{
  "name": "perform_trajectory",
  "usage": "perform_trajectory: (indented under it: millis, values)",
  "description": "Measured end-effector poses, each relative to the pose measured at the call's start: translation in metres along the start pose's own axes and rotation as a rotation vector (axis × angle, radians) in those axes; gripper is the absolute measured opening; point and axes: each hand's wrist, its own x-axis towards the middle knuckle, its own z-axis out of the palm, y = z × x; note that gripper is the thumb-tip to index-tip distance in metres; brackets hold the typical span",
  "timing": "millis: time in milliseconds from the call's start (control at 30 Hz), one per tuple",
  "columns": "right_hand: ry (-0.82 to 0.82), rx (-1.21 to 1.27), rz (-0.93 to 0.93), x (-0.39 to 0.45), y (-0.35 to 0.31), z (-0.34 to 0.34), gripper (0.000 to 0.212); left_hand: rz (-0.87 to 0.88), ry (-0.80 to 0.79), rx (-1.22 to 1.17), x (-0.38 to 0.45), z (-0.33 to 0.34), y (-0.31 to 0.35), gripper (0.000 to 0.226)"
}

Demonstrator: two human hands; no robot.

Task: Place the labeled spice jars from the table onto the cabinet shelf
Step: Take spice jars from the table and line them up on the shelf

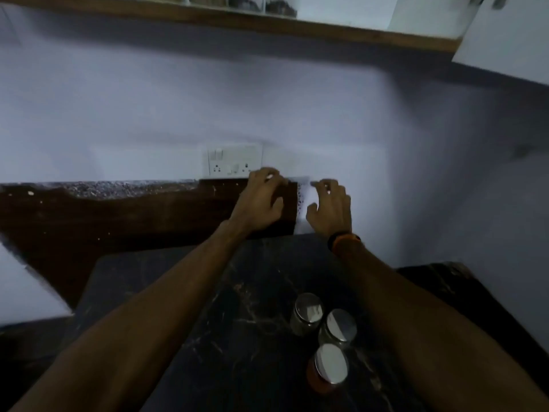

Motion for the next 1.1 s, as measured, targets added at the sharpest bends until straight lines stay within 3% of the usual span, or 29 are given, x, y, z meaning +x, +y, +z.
perform_trajectory:
  millis: [100, 200, 233, 267, 333, 600, 700, 900, 1100]
  values:
    - [-0.132, -0.016, 0.05, -0.052, 0.028, 0.029, 0.046, -0.106, -0.135, -0.011, -0.039, 0.047, -0.011, 0.042]
    - [-0.152, -0.221, 0.587, -0.089, 0.043, 0.045, 0.034, -0.148, -0.288, 0.02, -0.075, 0.089, -0.011, 0.04]
    - [-0.17, -0.207, 0.514, -0.115, 0.053, 0.051, 0.036, -0.154, -0.339, 0.03, -0.086, 0.101, -0.009, 0.038]
    - [-0.251, -0.104, 0.317, -0.14, 0.063, 0.057, 0.04, -0.173, -0.375, 0.011, -0.097, 0.111, -0.006, 0.037]
    - [-0.341, 0.035, 0.187, -0.181, 0.074, 0.051, 0.043, -0.229, -0.425, -0.055, -0.119, 0.13, 0.001, 0.038]
    - [-0.371, -0.107, 0.168, -0.256, 0.091, 0.05, 0.029, -0.408, -0.504, -0.203, -0.177, 0.18, 0.032, 0.054]
    - [-0.464, -0.169, 0.122, -0.276, 0.095, 0.051, 0.034, -0.454, -0.504, -0.235, -0.188, 0.188, 0.039, 0.055]
    - [-0.494, -0.217, 0.09, -0.309, 0.099, 0.051, 0.063, -0.46, -0.517, -0.227, -0.2, 0.196, 0.048, 0.047]
    - [-0.601, -0.191, 0.181, -0.313, 0.094, 0.052, 0.098, -0.491, -0.505, -0.228, -0.201, 0.195, 0.054, 0.042]
